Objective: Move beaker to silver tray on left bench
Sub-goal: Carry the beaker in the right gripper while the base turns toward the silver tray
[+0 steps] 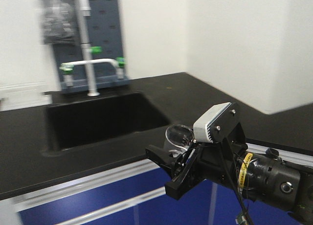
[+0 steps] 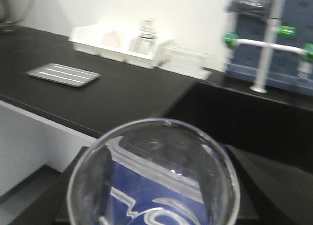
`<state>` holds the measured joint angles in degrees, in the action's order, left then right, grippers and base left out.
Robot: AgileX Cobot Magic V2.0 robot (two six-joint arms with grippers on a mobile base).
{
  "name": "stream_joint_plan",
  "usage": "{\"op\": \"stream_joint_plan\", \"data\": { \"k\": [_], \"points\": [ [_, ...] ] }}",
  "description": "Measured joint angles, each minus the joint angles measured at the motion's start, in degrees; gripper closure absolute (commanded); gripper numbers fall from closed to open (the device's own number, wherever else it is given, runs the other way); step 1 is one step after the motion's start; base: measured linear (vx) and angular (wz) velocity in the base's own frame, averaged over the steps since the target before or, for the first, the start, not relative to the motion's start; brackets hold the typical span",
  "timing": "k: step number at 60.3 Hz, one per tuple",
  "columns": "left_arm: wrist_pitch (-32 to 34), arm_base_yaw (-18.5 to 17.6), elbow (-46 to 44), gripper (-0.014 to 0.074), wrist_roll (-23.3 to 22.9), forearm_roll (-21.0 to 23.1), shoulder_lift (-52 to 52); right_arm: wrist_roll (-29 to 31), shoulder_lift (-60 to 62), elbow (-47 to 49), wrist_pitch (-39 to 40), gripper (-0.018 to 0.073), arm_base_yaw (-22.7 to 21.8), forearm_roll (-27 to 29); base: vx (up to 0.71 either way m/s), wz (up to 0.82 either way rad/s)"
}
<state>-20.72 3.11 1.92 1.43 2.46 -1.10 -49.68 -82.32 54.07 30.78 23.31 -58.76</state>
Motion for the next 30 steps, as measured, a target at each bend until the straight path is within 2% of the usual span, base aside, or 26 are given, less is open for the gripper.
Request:
{"op": "stream_joint_plan", "data": {
  "k": [30],
  "points": [
    [0.0,0.0,0.0,0.0595,0.0,0.0,0.0,0.0,0.0,0.0,0.0,0.057,0.0,0.0,0.09,0.79]
  ]
}}
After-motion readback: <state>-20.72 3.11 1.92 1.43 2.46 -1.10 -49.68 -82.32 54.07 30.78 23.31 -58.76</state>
